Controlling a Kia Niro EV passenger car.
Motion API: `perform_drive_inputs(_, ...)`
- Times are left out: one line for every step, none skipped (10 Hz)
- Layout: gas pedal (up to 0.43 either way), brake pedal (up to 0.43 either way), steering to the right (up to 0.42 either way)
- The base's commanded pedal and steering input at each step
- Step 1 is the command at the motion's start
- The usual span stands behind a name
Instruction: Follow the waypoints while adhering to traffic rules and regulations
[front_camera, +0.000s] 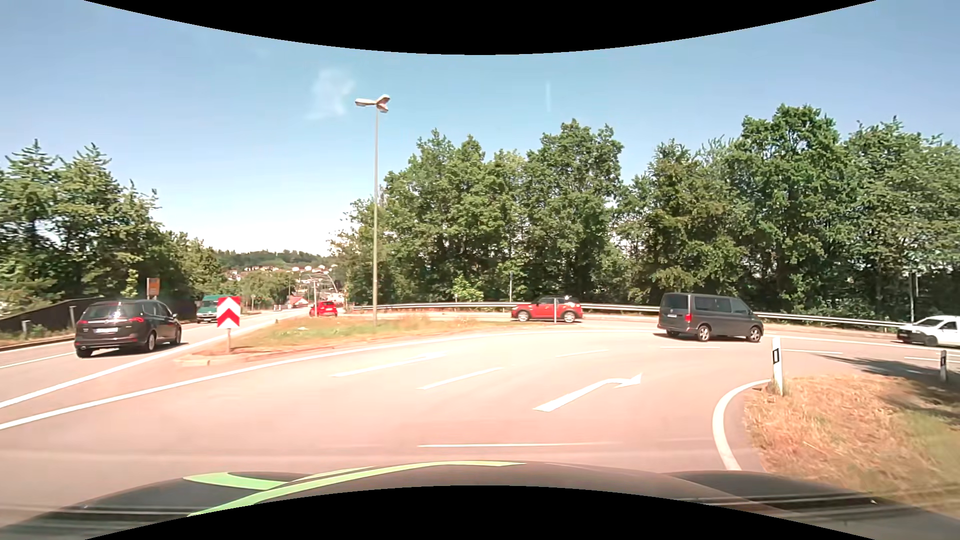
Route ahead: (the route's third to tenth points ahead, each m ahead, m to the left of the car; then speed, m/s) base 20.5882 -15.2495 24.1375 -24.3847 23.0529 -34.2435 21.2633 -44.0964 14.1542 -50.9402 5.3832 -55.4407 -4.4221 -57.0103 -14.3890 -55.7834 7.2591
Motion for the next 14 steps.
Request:
perform_drive_inputs(0.0,0.195,0.194)
perform_drive_inputs(0.0,0.189,0.202)
perform_drive_inputs(0.0,0.189,0.206)
perform_drive_inputs(0.0,0.183,0.214)
perform_drive_inputs(0.0,0.177,0.223)
perform_drive_inputs(0.0,0.171,0.229)
perform_drive_inputs(0.0,0.171,0.235)
perform_drive_inputs(0.0,0.165,0.241)
perform_drive_inputs(0.0,0.159,0.244)
perform_drive_inputs(0.0,0.152,0.246)
perform_drive_inputs(0.0,0.146,0.251)
perform_drive_inputs(0.0,0.14,0.255)
perform_drive_inputs(0.0,0.134,0.259)
perform_drive_inputs(0.0,0.128,0.26)
